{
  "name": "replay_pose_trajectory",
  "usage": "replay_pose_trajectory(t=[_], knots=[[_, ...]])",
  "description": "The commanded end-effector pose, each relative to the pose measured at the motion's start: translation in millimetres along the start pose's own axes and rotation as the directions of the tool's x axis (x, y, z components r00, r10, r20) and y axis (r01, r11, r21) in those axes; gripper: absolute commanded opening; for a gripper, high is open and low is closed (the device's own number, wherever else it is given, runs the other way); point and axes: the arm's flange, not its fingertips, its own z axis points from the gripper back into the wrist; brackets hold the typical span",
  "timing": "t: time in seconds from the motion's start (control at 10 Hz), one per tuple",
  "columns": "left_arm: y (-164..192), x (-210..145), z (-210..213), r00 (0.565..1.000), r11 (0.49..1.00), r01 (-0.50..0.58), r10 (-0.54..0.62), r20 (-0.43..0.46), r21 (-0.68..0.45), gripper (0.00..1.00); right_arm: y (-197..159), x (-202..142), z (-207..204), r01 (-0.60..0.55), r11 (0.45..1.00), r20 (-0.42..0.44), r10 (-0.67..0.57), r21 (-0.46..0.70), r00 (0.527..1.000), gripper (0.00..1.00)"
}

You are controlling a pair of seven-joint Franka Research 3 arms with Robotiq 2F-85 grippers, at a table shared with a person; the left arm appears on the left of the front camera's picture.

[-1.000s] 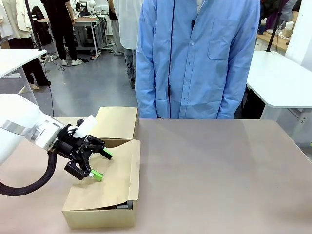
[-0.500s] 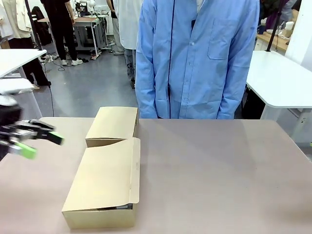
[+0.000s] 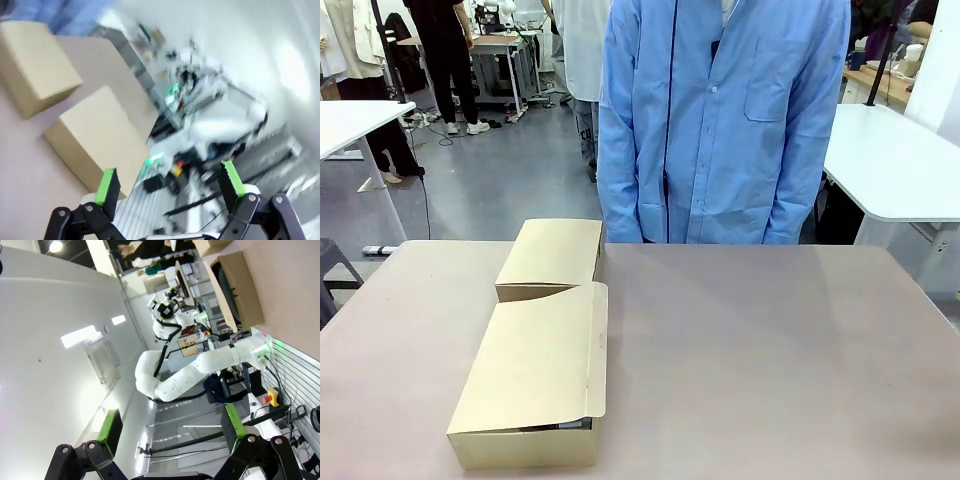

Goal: Place items inside the box.
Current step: Close the lid of the Mailer Box closest to the robot.

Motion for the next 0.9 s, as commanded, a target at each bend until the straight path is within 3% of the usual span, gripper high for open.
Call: replay_pose_trajectory(t=[0.0, 0.1, 0.8], knots=[[33.8, 29.9, 6.8, 0.846, 0.925, -0.353, 0.381, 0.373, -0.142, 1.00, 4.3, -1.6, -0.1, -0.008, 1.000, -0.001, 0.008, 0.011, 1.000, 1.00], [0.0, 0.0, 0.0, 1.000, 1.000, 0.000, 0.000, 0.000, 0.000, 1.00, 4.3, -1.6, -0.1, -0.008, 1.000, -0.001, 0.008, 0.011, 1.000, 1.00], [0.0, 0.0, 0.0, 1.000, 1.000, 0.000, 0.000, 0.000, 0.000, 1.00, 4.3, -1.6, -0.1, -0.008, 1.000, -0.001, 0.008, 0.011, 1.000, 1.00]])
